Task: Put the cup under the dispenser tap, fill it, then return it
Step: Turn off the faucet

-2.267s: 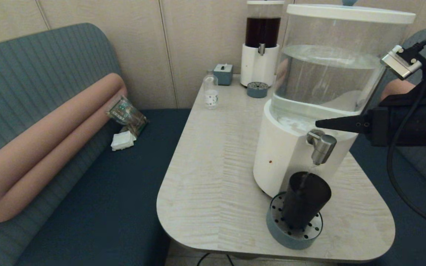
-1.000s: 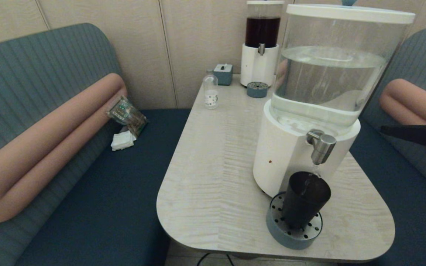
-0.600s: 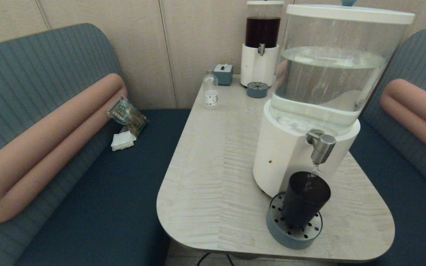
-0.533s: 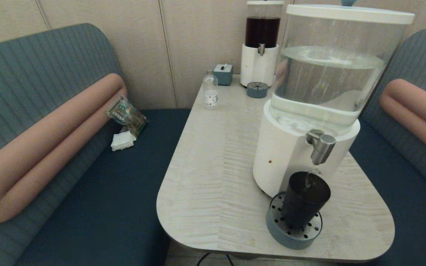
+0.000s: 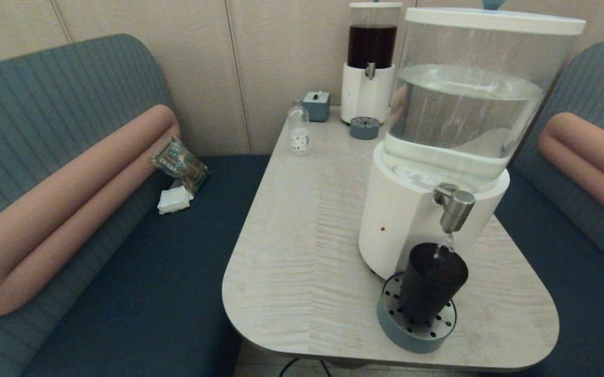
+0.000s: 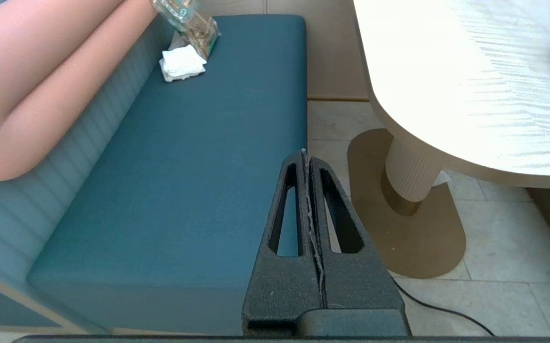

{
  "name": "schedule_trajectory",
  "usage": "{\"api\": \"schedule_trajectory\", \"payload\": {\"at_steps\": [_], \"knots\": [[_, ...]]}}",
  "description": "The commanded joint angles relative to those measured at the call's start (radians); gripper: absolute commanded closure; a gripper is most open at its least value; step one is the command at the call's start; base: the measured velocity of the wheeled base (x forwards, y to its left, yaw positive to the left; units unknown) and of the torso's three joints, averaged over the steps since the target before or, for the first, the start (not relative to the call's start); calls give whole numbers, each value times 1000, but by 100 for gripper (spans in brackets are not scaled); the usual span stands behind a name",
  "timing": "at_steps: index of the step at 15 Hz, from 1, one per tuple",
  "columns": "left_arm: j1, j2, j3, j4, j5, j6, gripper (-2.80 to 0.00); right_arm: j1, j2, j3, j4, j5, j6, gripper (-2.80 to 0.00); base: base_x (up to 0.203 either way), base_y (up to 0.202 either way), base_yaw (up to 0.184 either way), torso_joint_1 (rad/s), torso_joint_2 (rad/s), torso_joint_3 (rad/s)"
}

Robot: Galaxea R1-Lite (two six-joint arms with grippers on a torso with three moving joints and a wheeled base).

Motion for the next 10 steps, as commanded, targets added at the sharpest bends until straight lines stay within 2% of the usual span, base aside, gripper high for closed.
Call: {"api": "schedule_trajectory", "payload": {"at_steps": [1,4,6,10], "knots": [[1,1,2,-1,0,-1,0,-6,-36,38,-18,-20,-2,0,0,0,0,0,0,0],[1,1,2,-1,0,-1,0,1,-38,114,-104,-22,-6,0,0,0,0,0,0,0],[1,1,2,-1,0,-1,0,63,-57,113,-101,-31,-6,0,0,0,0,0,0,0],[1,1,2,-1,0,-1,0,72,-173,225,-107,-48,-63,0,0,0,0,0,0,0]]}}
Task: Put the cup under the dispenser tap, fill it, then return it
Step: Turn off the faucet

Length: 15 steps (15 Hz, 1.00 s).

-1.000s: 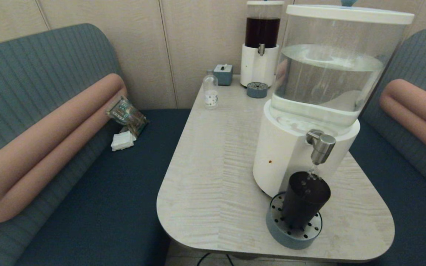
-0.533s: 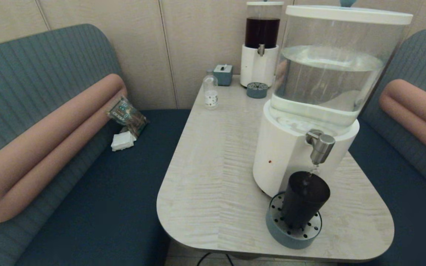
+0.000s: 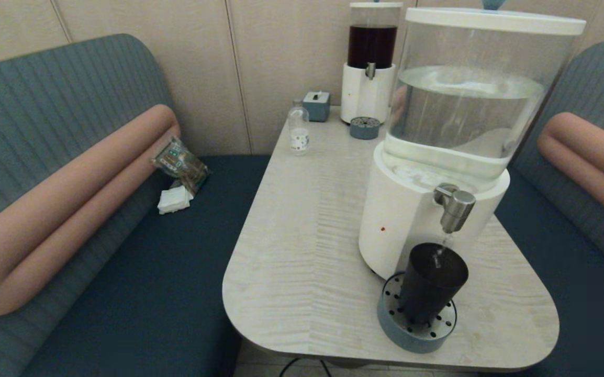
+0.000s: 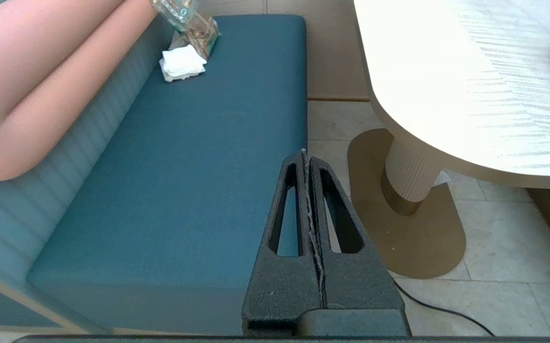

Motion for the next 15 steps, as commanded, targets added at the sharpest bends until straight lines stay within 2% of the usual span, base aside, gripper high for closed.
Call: {"api": "schedule_trajectory", "payload": {"at_steps": [1,4,8,10,11,12,15], "knots": [[1,1,2,-1,0,-1,0,1,-110,71,0,4,-43,0,0,0,0,0,0,0],[1,1,2,0,0,0,0,0,-199,226,-31,-27,-135,0,0,0,0,0,0,0],[1,1,2,-1,0,-1,0,0,-199,461,-297,-178,-161,0,0,0,0,0,0,0],[1,1,2,1,0,9,0,0,-199,472,-269,-283,-150,0,0,0,0,0,0,0],[1,1,2,0,0,6,0,0,-199,471,-248,-309,-143,0,0,0,0,0,0,0],[1,1,2,1,0,2,0,0,-198,472,-251,-320,-102,0,0,0,0,0,0,0],[1,1,0,1,2,10,0,0,-198,472,-183,-323,-67,0,0,0,0,0,0,0]]}}
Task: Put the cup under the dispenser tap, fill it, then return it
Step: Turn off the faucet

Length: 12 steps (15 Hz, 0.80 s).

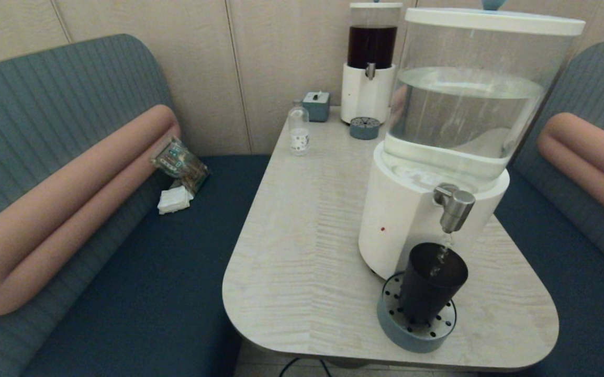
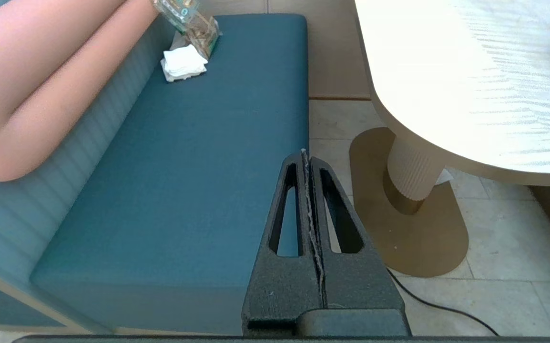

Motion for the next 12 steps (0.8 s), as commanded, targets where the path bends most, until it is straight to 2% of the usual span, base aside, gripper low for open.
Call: {"api": "schedule_trajectory", "payload": {"at_steps": [1,4,5,7,8,12], "knots": [[0,1,1,-2,-1,3,0,1,-3,1,11,-1,7,0,0,0,0,0,0,0],[0,0,-23,1,-12,16,0,0,-2,2,9,-1,2,0,0,0,0,0,0,0],[0,1,-60,13,-39,14,0,0,-2,0,9,-1,2,0,0,0,0,0,0,0],[1,20,-222,87,-134,8,0,0,0,1,9,-1,1,0,0,0,0,0,0,0],[1,58,-306,134,-202,-3,0,2,-2,2,9,-1,1,0,0,0,0,0,0,0],[-6,408,-515,167,-398,-121,0,1,-2,0,9,-1,10,0,0,0,0,0,0,0]]}}
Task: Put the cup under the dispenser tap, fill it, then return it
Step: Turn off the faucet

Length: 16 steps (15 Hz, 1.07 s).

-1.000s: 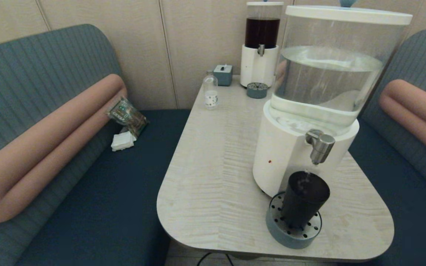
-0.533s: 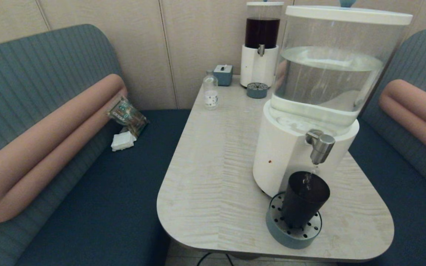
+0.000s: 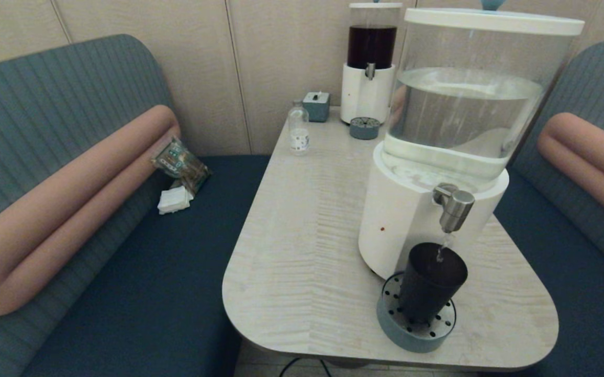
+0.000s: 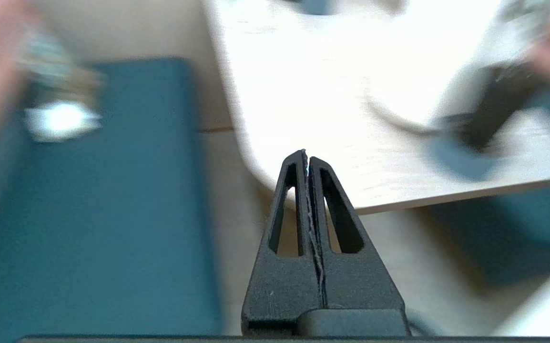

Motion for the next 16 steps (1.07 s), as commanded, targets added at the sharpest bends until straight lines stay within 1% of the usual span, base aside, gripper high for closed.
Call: {"api": "schedule_trajectory", "payload": {"at_steps": [1,3,5,7,8,9,10,11,12,13,15,16], "knots": [[-3,256,-96,-21,-82,-48,0,1,-1,1,0,0,0,0,0,0,0,0,0,0],[-5,447,-141,-113,-156,-76,0,0,-3,1,0,0,-2,0,0,0,0,0,0,0],[-5,642,-182,-246,-195,-81,0,0,-3,1,0,0,-2,0,0,0,0,0,0,0],[-8,815,-241,-368,-224,-52,0,0,-3,2,0,0,-1,0,0,0,0,0,0,0],[-15,884,-282,-405,-240,-35,0,0,-3,1,0,0,-1,0,0,0,0,0,0,0],[-33,942,-330,-427,-256,-21,0,1,-3,2,0,0,-1,0,0,0,0,0,0,0],[-57,984,-387,-423,-268,-10,0,1,-3,0,0,0,-1,0,0,0,0,0,0,0],[-91,1014,-447,-379,-273,3,0,0,-3,0,0,0,-1,0,0,0,0,0,0,0],[-123,1039,-501,-293,-273,30,0,1,-3,1,0,0,1,0,0,0,0,0,0,0],[-145,1066,-555,-188,-270,93,0,1,-3,0,0,0,1,0,0,0,0,0,0,0],[-171,1118,-667,22,-248,312,0,0,-3,0,0,0,1,0,0,0,0,0,0,0],[-182,1143,-721,121,-226,414,0,0,-3,0,0,0,1,0,0,0,0,0,0,0]]}}
